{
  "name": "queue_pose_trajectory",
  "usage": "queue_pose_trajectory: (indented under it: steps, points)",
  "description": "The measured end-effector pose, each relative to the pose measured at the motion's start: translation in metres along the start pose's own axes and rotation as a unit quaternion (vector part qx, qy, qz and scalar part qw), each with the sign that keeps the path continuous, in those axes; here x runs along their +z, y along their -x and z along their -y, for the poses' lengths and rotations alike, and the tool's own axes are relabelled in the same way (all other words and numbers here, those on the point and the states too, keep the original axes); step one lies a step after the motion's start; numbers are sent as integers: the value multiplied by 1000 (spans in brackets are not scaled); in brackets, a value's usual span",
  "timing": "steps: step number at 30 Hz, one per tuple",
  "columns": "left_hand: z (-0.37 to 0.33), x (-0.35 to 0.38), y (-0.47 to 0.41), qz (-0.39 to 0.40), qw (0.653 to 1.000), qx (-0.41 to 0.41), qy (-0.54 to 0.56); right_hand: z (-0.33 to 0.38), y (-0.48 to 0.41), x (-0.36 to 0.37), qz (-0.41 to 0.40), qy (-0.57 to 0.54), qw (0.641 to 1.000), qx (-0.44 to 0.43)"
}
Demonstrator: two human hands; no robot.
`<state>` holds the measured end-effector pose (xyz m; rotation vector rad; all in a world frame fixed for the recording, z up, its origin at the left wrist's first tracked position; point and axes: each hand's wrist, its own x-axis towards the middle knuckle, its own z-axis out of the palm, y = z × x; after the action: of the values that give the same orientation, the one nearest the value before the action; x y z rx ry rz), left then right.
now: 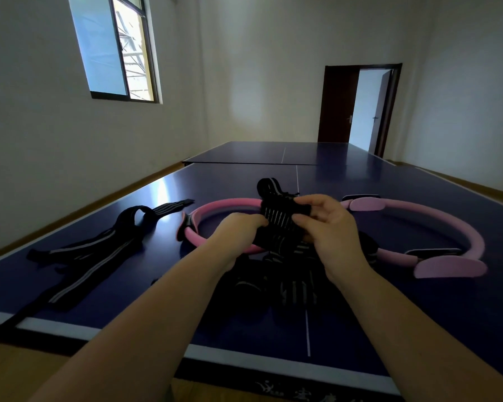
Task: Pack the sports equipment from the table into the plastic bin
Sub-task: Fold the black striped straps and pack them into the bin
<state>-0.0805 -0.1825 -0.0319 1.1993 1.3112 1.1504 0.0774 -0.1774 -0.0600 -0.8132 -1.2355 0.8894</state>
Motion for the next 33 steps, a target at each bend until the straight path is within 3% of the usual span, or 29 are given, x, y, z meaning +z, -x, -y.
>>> queue_pose_trajectory:
  steps: [3,6,8,13,16,19,21,24,26,29,33]
  points:
    - [4,6,-1,-31,999,-20,17,-2,6,1,53,115,991,-45]
    - [9,11,-6,-35,993,-57,100,-12,8,0,88,304,945,-86]
    - [9,11,-6,-26,984,-69,161,-16,10,1,117,358,921,-103]
    - [15,2,-20,-56,994,-50,81,-19,6,-1,169,233,957,-44]
    - [16,-4,-27,-67,994,-49,71,-23,5,1,234,219,947,-23]
    - [21,-12,-34,-74,995,-29,60,-28,6,4,224,244,943,-32]
    - [26,-14,-38,-95,992,-20,78,-36,8,6,213,358,904,-93]
    - [29,-13,-41,-111,987,-25,115,-49,10,18,170,551,784,-231]
    - [31,-13,-41,-124,984,-30,128,-56,6,27,115,601,725,-315]
    - [36,-15,-43,-136,982,-21,129,-63,-8,33,113,575,719,-373]
    - [44,-15,-48,-130,989,10,74,-61,-14,34,158,569,734,-337]
